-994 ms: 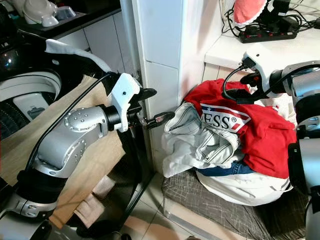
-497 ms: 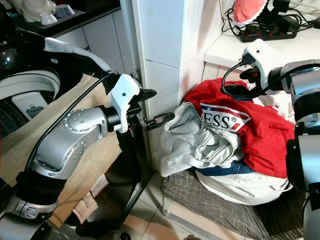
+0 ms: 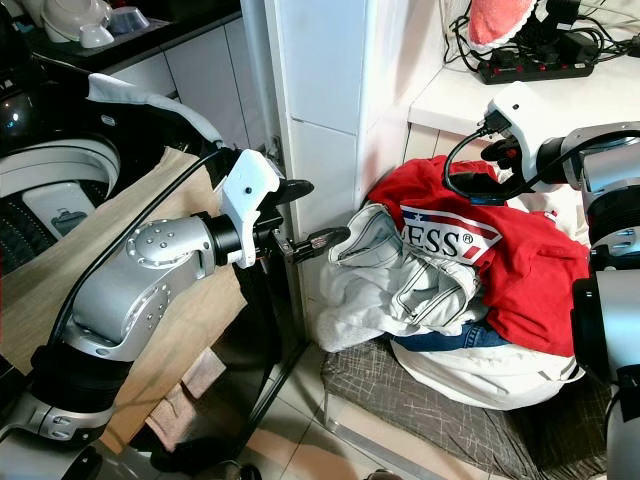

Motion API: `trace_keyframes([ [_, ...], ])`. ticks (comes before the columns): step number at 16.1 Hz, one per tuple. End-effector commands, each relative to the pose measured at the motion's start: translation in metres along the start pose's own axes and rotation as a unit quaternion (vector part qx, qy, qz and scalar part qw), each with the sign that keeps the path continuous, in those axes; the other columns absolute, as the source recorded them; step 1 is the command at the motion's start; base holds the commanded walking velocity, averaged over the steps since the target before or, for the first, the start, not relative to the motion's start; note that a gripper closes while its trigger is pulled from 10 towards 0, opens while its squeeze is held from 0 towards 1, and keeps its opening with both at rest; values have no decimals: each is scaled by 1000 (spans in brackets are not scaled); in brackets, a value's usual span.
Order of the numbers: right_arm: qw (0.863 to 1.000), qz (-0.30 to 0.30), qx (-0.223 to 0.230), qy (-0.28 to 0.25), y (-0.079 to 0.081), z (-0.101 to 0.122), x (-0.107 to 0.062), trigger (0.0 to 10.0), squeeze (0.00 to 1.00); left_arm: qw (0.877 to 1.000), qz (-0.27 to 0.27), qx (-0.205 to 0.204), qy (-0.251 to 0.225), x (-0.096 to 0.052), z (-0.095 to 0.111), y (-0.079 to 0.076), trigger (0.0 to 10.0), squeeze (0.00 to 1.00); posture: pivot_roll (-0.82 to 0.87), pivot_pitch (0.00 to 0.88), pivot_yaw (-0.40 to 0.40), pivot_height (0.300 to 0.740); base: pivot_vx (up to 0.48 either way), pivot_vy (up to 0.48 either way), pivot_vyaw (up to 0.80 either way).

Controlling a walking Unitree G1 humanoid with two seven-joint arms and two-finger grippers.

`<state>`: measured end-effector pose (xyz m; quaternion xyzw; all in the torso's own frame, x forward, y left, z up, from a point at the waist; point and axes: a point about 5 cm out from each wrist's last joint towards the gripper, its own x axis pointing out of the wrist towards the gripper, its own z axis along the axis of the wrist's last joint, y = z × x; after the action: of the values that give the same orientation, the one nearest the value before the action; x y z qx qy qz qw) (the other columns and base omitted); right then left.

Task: Clothes washing

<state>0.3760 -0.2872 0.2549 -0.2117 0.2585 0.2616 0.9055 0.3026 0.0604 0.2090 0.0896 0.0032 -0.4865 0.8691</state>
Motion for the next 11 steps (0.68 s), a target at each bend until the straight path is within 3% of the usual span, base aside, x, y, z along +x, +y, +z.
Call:
trace_keyframes([
  [1, 1000, -3, -4, -10, 0, 3, 0, 10000, 1000, 1000, 1, 1, 8, -1, -2, -1, 10000, 0, -76, 40, 79, 740, 0, 0, 0],
  [4, 1000, -20, -24, -2, -1, 2, 2, 10000, 1000, 1000, 7, 5, 9, -2, -3, 0, 10000, 0, -75, 37, 78, 740, 0, 0, 0],
  [5, 998, -46, -34, 3, -3, 0, 3, 10000, 31, 1000, 16, 8, 11, -1, -3, 2, 10000, 0, -75, 37, 78, 740, 0, 0, 0],
  [8, 999, -36, -28, -4, -2, -1, 4, 10000, 0, 1000, 16, 9, 15, -1, -5, 1, 10000, 0, -73, 37, 78, 740, 0, 0, 0],
  [11, 998, -21, -58, 14, 3, -8, 8, 10000, 0, 999, 29, 15, 29, -1, -8, 3, 10000, 0, -73, 37, 81, 740, 0, 0, 0],
])
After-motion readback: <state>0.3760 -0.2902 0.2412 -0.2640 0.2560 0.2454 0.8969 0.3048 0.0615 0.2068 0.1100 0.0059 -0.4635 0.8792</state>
